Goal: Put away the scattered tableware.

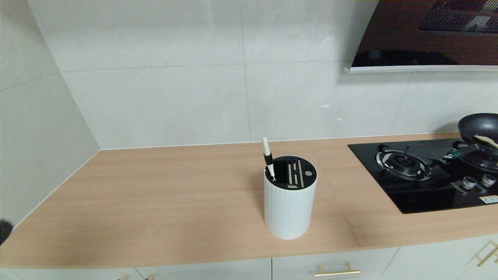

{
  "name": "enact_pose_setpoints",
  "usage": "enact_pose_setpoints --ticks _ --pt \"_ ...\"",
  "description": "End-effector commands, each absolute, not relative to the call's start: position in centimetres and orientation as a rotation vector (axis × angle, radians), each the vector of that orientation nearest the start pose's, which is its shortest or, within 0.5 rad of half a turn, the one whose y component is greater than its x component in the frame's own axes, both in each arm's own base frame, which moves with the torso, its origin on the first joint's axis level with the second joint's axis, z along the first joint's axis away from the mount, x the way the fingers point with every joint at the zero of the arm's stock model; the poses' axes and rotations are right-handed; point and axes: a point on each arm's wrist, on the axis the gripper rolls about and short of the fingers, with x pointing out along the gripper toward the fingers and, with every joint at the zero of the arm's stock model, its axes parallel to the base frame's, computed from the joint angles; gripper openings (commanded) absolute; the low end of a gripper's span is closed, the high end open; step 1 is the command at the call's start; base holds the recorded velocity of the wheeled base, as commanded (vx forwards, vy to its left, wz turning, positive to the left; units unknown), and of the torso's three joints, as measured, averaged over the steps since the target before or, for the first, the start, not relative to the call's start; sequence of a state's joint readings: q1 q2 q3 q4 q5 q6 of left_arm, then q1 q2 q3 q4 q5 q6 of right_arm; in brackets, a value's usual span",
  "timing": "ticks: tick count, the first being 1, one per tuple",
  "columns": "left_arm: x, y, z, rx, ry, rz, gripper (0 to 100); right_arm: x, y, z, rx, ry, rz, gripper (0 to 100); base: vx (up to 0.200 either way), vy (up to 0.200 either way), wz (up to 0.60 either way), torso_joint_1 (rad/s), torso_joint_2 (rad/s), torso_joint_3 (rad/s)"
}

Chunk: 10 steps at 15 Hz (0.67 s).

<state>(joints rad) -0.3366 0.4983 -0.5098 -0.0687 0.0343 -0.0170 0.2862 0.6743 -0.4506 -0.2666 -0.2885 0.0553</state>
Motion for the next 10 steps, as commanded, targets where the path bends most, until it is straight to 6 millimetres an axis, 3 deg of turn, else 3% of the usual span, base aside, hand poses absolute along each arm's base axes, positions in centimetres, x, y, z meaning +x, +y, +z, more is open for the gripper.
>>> enact_pose_setpoints --ticks 1,4,6,8,10 --pt "-4.2 1.0 19.8 -0.055 -0.183 -0.200 100 -2.2 -1.2 21.8 0.026 -0.197 -0.047 100 0.000 0.000 0.00 0.000 0.00 0.000" --pt "-5.0 0.7 18.3 -0.049 -0.211 -0.120 100 -4.8 -1.1 20.4 0.005 -0.235 -0.176 100 0.000 0.000 0.00 0.000 0.00 0.000" --pt "-4.8 0.3 15.8 -0.038 -0.185 -0.029 100 -6.2 -1.0 18.7 0.003 -0.246 -0.209 100 0.000 0.000 0.00 0.000 0.00 0.000" --pt "-5.1 0.0 13.9 -0.031 -0.202 -0.009 100 -6.7 -0.7 17.4 -0.002 -0.253 -0.254 100 0.000 0.000 0.00 0.000 0.00 0.000" --pt "-3.5 0.1 11.1 -0.033 -0.132 0.026 100 -6.0 -0.6 15.1 -0.009 -0.217 -0.284 100 0.000 0.000 0.00 0.000 0.00 0.000"
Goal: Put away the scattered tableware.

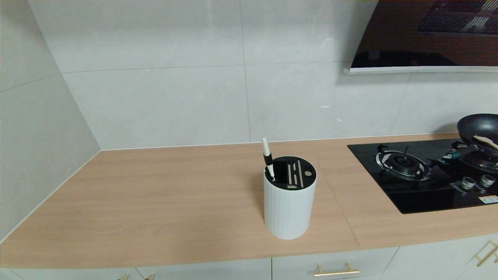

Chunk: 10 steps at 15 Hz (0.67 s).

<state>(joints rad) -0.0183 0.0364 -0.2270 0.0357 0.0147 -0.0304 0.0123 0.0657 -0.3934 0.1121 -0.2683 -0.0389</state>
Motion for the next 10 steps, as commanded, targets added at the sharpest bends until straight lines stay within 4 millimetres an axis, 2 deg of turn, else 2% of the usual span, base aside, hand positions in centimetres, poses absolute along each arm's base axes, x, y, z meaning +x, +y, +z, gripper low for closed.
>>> enact_pose_setpoints --ticks 1,2,4,6,8,10 --pt "-2.8 0.1 9.8 -0.025 -0.117 0.029 100 -5.5 -0.6 14.4 -0.006 -0.204 -0.288 100 0.000 0.000 0.00 0.000 0.00 0.000" --pt "-2.3 0.1 8.5 -0.014 -0.091 0.030 100 -4.8 -0.6 13.3 -0.009 -0.182 -0.289 100 0.000 0.000 0.00 0.000 0.00 0.000" --pt "-2.3 0.1 7.7 -0.011 -0.019 0.034 100 -3.2 -0.6 10.7 -0.036 -0.151 -0.279 100 0.000 0.000 0.00 0.000 0.00 0.000" --pt "-2.3 0.1 7.6 -0.002 -0.003 0.034 100 -2.4 -0.4 8.9 -0.060 -0.110 -0.206 100 0.000 0.000 0.00 0.000 0.00 0.000" --pt "-2.3 0.1 7.6 -0.005 -0.003 0.034 100 -2.4 -0.3 8.0 -0.045 -0.027 -0.139 100 0.000 0.000 0.00 0.000 0.00 0.000" --pt "-2.3 0.1 7.6 -0.008 -0.002 0.034 100 -2.4 -0.3 8.1 -0.047 -0.032 -0.125 100 0.000 0.000 0.00 0.000 0.00 0.000"
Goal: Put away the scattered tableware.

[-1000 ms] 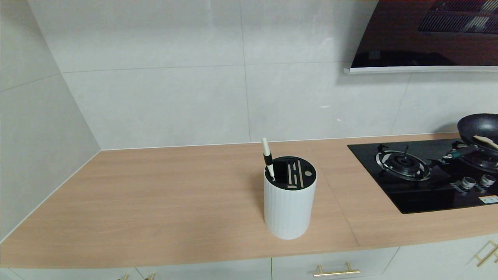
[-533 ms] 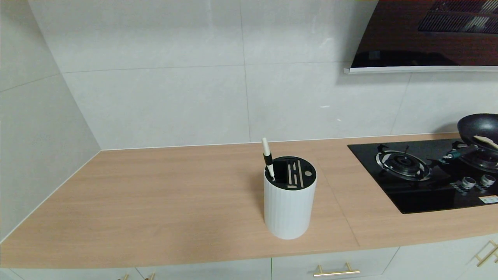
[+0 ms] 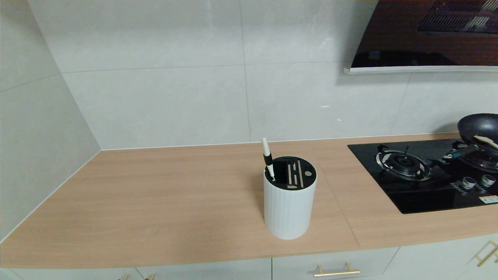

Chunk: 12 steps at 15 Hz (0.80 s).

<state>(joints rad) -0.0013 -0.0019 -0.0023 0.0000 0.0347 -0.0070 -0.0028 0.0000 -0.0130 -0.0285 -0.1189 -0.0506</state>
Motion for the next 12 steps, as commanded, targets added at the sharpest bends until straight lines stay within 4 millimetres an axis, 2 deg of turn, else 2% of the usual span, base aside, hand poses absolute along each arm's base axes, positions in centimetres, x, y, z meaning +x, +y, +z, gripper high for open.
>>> enact_pose_setpoints --ticks 1,9,12 --pt "-2.29 0.08 7.59 -0.008 -0.002 0.034 100 -2.36 -0.21 8.09 -0.061 -0.032 -0.102 100 0.000 0.000 0.00 0.000 0.00 0.000" --pt "-2.29 0.08 7.59 -0.008 -0.002 0.034 100 -2.34 -0.11 8.08 -0.045 -0.036 -0.056 100 0.000 0.000 0.00 0.000 0.00 0.000" --pt "-2.29 0.08 7.59 -0.008 -0.002 0.034 100 -2.35 -0.26 8.08 -0.035 -0.035 -0.122 100 0.000 0.000 0.00 0.000 0.00 0.000"
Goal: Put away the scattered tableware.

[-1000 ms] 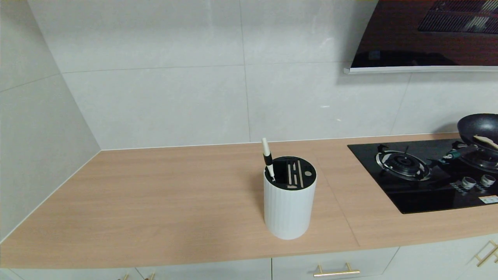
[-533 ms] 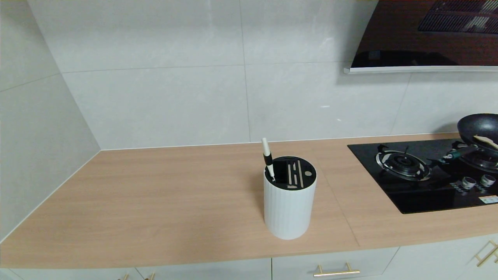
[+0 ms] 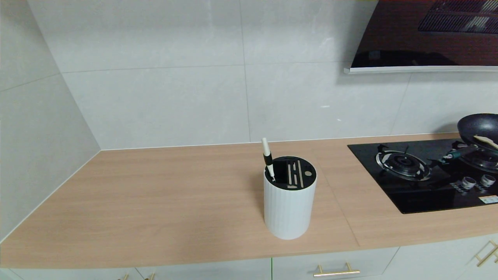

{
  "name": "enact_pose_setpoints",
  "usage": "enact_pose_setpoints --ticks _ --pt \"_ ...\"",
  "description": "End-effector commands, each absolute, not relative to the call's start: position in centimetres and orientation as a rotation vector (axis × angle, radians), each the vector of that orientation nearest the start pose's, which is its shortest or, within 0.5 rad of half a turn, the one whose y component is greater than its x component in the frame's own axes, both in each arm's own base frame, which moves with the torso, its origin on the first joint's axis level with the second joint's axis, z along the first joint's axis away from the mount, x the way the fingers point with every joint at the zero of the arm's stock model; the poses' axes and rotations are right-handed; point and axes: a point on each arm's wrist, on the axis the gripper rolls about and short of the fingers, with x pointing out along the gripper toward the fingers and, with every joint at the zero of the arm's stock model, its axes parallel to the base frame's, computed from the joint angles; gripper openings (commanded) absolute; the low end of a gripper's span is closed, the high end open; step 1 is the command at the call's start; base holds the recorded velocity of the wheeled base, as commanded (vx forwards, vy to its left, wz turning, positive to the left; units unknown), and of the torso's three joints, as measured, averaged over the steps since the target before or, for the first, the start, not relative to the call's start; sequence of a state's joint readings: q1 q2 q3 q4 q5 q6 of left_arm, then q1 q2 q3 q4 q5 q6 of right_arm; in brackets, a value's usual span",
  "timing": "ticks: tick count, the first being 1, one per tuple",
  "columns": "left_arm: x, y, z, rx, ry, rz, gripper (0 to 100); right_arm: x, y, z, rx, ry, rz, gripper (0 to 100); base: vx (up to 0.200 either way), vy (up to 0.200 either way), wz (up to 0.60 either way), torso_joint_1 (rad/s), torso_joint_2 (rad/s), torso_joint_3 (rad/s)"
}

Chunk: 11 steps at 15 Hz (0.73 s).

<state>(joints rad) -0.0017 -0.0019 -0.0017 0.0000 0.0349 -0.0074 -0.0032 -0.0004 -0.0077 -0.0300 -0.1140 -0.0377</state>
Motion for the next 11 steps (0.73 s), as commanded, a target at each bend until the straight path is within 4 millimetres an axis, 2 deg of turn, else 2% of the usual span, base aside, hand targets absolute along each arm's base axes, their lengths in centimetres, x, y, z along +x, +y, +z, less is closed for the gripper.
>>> enact_pose_setpoints --ticks 1,4,11 --pt "-2.29 0.08 7.59 -0.008 -0.002 0.034 100 -2.34 -0.22 8.05 -0.032 -0.032 -0.103 100 0.000 0.000 0.00 0.000 0.00 0.000" --pt "-2.29 0.08 7.59 -0.008 -0.002 0.034 100 -2.28 -0.06 7.58 -0.031 0.007 -0.032 100 0.000 0.000 0.00 0.000 0.00 0.000" --pt "-2.29 0.08 7.59 -0.008 -0.002 0.034 100 -2.28 -0.06 7.55 0.000 0.005 -0.034 100 0.000 0.000 0.00 0.000 0.00 0.000"
